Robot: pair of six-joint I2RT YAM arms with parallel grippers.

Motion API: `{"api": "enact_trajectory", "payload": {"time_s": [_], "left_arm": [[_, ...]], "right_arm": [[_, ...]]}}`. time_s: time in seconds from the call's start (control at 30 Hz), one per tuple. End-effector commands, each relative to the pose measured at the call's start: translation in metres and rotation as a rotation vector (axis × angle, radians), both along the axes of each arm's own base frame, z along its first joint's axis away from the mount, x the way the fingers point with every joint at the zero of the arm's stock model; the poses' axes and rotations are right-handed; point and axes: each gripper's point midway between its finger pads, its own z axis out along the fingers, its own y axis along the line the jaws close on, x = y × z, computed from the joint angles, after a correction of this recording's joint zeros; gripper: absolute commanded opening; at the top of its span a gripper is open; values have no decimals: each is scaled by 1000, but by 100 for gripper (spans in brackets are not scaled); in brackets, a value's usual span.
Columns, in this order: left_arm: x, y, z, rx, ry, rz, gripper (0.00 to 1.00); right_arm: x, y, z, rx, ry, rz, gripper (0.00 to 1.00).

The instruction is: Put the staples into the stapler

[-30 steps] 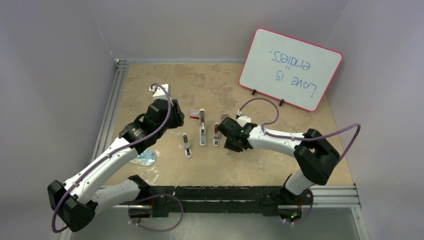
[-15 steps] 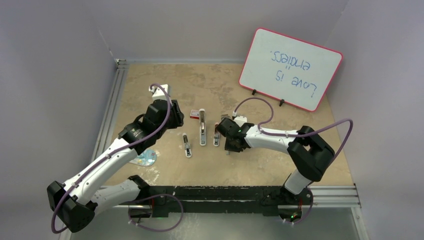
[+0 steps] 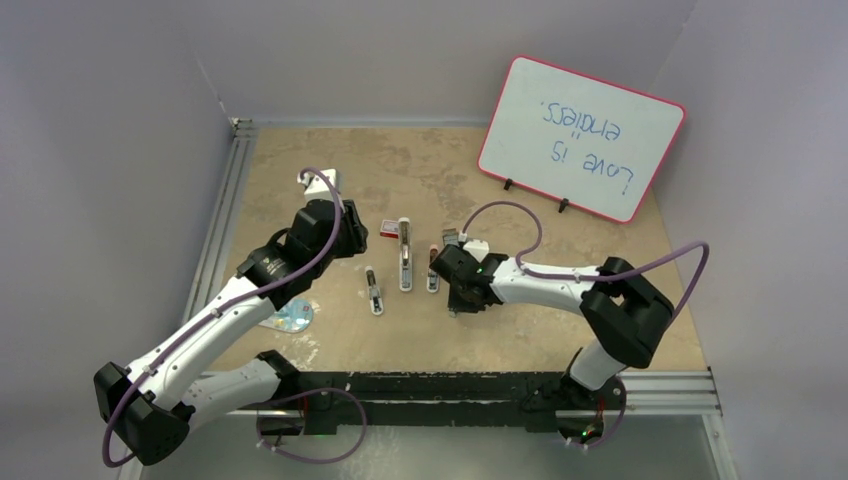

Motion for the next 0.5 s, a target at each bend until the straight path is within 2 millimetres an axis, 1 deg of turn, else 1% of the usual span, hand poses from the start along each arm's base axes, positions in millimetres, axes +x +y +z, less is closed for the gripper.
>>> {"api": "enact_trajectory", "payload": {"time_s": [0.0, 0.07, 0.17, 0.37, 0.4, 0.47], "left_arm": [[3, 1, 10, -36, -35, 20, 39], [2, 1, 10, -37, -34, 19, 39], [2, 1, 10, -37, -34, 18, 39], [3, 1, 10, -38, -34, 19, 39], [3, 1, 10, -38, -34, 20, 39], [3, 1, 10, -39, -35, 19, 39]], "right_arm": [[-28, -14, -9, -36, 90, 3, 16], [-32, -15, -10, -34, 100, 4, 14], [-39, -14, -12, -32, 112, 19, 13], [-50, -3, -15, -20, 133, 71, 13], [-49, -2, -13, -17, 128, 75, 13], [-44, -5, -7, -40, 100, 55, 13]]}}
